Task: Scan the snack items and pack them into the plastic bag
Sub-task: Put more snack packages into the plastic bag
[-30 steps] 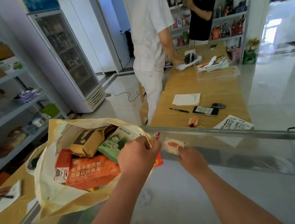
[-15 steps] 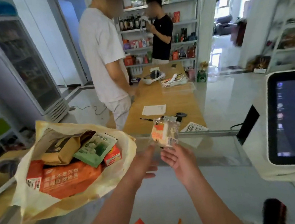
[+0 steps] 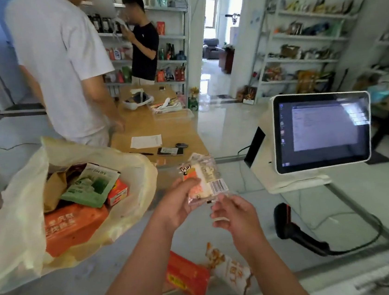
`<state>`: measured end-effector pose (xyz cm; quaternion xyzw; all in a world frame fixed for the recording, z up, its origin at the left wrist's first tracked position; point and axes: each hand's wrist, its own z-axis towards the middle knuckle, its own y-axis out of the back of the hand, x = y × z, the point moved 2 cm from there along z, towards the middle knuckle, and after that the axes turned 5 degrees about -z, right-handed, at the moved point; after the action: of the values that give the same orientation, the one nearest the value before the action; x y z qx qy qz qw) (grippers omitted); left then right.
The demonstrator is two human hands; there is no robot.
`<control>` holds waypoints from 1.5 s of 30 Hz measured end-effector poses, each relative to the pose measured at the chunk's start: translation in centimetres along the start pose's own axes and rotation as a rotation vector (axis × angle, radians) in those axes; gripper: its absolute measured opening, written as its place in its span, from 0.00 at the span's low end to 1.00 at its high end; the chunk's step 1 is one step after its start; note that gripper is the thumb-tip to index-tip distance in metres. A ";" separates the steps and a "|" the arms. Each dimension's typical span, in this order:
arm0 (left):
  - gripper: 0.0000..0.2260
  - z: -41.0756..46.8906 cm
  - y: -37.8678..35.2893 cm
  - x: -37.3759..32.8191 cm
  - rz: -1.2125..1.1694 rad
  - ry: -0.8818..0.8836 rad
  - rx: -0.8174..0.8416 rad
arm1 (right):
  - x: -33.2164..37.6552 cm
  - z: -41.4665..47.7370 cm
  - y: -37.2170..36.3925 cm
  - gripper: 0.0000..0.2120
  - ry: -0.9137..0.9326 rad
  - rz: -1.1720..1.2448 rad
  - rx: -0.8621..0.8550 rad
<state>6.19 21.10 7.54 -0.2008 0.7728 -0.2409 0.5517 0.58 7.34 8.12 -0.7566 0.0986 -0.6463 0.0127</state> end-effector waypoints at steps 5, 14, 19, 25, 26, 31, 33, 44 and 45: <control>0.13 -1.3 -1.8 2.9 0.008 0.003 -0.013 | 0.4 -2.4 2.9 0.09 -0.017 -0.168 0.023; 0.13 0.7 -5.9 7.3 0.118 -0.011 -0.064 | -1.4 -2.2 9.5 0.07 -0.147 -0.088 0.016; 0.15 3.5 -7.1 11.7 -0.013 -0.002 -0.193 | -2.6 0.5 17.8 0.06 0.129 -0.717 -0.289; 0.19 6.2 -6.4 17.3 0.032 -0.012 -0.392 | -7.6 5.3 24.9 0.30 0.164 -1.301 -0.195; 0.20 6.5 -6.3 18.0 0.033 -0.018 -0.411 | -8.1 5.9 25.2 0.32 0.157 -1.336 -0.145; 0.17 7.5 -6.8 20.6 0.055 -0.043 -0.482 | -8.9 7.6 24.9 0.26 0.200 -1.371 -0.048; 0.17 8.0 -7.1 21.4 0.068 -0.066 -0.479 | -8.5 7.7 24.9 0.23 0.157 -1.323 -0.034; 0.16 9.9 -7.3 22.7 0.076 -0.157 -0.417 | -2.6 5.6 28.4 0.08 0.074 -0.994 0.037; 0.15 9.9 -7.3 22.8 0.079 -0.159 -0.417 | -2.4 5.5 28.3 0.09 0.075 -0.978 0.043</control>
<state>8.84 0.55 -8.10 -0.2983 0.7674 -0.0375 0.5663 1.87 -20.63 0.74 -0.6901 -0.2810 -0.6051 -0.2803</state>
